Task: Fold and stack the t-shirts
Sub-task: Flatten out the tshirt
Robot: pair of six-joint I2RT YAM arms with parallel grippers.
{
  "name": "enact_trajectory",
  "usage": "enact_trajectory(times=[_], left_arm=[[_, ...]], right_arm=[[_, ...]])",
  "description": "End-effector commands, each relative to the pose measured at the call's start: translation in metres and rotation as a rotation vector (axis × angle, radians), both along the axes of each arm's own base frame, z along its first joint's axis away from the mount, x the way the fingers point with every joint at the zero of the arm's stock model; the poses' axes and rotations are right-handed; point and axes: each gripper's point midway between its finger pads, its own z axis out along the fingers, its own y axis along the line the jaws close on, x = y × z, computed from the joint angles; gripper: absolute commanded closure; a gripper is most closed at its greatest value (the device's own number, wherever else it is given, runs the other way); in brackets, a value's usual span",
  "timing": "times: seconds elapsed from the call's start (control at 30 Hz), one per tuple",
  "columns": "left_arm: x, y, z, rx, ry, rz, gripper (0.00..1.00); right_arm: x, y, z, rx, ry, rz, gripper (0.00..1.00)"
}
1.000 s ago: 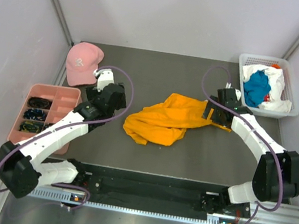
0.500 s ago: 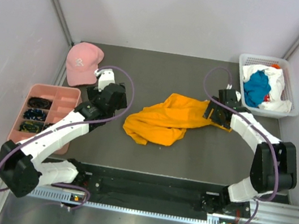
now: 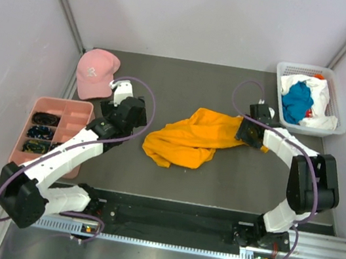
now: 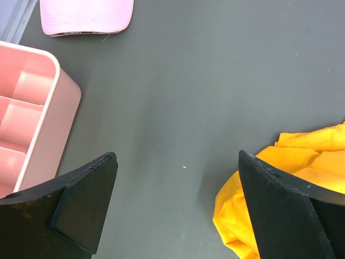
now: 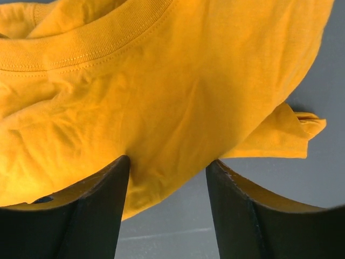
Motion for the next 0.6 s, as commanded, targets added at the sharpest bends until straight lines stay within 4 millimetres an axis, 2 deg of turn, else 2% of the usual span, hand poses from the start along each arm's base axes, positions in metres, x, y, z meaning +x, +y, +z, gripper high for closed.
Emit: enact_trajectory(times=[0.0,0.07,0.1,0.2,0.33,0.53,0.57], left_arm=[[0.0,-0.001,0.009,-0.02,-0.031,-0.015,0.02],[-0.002,-0.001,0.009,-0.024,-0.024,-0.023,0.03],[-0.003,-0.002,0.009,-0.027,-0.023,-0.026,0.03],[-0.009,-0.007,0.005,-0.053,0.009,-0.052,0.06],[-0.023,-0.018,-0.004,-0.075,0.051,-0.077,0.06],[-0.05,-0.042,-0.04,-0.149,0.141,-0.156,0.12],[-0.055,-0.042,-0.05,-0.146,0.161,-0.159,0.13]], right_arm=[[0.015,0.004,0.002,0.029,-0.036,-0.006,0.54],[0.016,0.004,0.003,0.031,-0.04,-0.005,0.66],[0.017,0.004,0.003,0.031,-0.04,-0.005,0.8],[0.02,0.005,0.006,0.029,-0.049,-0.002,0.99],[0.026,0.003,0.01,0.015,-0.059,0.003,1.0],[0.038,0.005,0.022,0.009,-0.083,0.014,1.0],[0.04,0.007,0.023,0.017,-0.085,0.017,1.0]])
